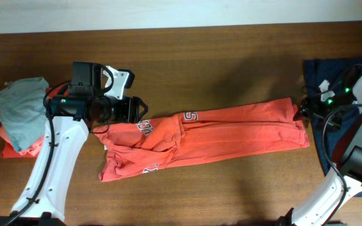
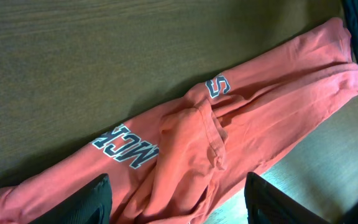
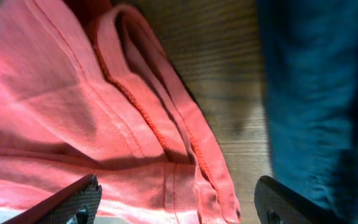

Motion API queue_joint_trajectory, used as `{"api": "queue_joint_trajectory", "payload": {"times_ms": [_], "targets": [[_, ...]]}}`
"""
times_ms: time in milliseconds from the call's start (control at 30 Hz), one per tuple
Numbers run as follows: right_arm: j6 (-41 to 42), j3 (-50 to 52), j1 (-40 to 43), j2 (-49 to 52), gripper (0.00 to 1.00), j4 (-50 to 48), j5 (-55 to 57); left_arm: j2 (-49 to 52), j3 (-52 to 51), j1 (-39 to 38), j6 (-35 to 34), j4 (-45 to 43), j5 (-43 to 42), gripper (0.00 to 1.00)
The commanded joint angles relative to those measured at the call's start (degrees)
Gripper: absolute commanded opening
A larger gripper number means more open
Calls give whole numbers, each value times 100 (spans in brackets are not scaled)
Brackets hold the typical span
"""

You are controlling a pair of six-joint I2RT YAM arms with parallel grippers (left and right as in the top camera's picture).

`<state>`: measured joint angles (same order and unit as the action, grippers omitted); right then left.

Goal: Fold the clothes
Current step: 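Grasp the shirt's right end with the right gripper, then fold the right end leftward over the shirt with the right gripper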

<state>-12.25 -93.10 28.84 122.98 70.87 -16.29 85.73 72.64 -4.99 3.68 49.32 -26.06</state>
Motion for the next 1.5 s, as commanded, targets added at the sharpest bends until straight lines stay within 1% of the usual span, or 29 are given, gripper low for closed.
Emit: {"api": "queue_joint_trajectory", "payload": {"times_ms": [0, 67, 167, 233, 267, 300, 367, 400, 467, 567, 733, 833, 933, 1033, 1100, 1133, 1167, 1300, 1333, 1467], "targets": [[-39, 341, -205, 31, 86, -317, 46, 20, -39, 13, 114, 11, 42, 68], [-42, 496, -275, 33, 87, -485, 48, 20, -39, 13, 114, 31, 42, 68], [-39, 778, -376, 35, 87, -800, 48, 20, -39, 13, 114, 46, 42, 68], [-39, 944, -411, 37, 84, -973, 48, 20, -39, 13, 114, 50, 42, 68], [-39, 988, -417, 37, 76, -994, 50, 20, -39, 13, 114, 52, 42, 68], [-39, 1021, -417, 37, 65, -1008, 48, 20, -39, 13, 114, 52, 42, 68], [-39, 1027, -417, 37, 27, -979, 48, 20, -39, 13, 114, 52, 42, 68], [-39, 1027, -407, 37, 14, -960, 48, 20, -39, 13, 114, 52, 42, 68], [-39, 1027, -407, 37, 4, -892, 48, 20, -39, 13, 114, 52, 42, 68], [-39, 894, -402, 31, 4, -706, 46, 20, -39, 13, 114, 92, 44, 68], [-35, -13, -378, -205, 4, -39, 52, 20, -39, 17, 114, 157, 155, 68], [179, -782, -398, -535, 4, 546, 195, 20, -39, 17, 114, 249, 258, 68], [306, -977, -562, -741, 4, 850, 199, 20, -39, 17, 114, 273, 256, 68], [396, -977, -901, -874, 4, 1130, 201, 20, -39, 17, 114, 286, 256, 68], [398, -977, -1309, -885, 4, 1342, 203, 20, -39, 17, 114, 306, 256, 68], [511, -977, -1650, -883, 4, 1434, 203, 20, -39, 17, 114, 330, 258, 68], [584, -977, -1805, -883, 4, 1443, 201, 20, -39, 17, 114, 345, 258, 68], [938, -960, -2876, -868, 4, 1379, 225, 20, -39, 17, 114, 393, 258, 68], [999, -951, -3012, -861, 4, 1360, 267, 20, -39, 17, 114, 396, 258, 68], [1478, -800, -3969, -774, 4, 1176, 787, 20, -39, 17, 114, 396, 258, 68]]}}
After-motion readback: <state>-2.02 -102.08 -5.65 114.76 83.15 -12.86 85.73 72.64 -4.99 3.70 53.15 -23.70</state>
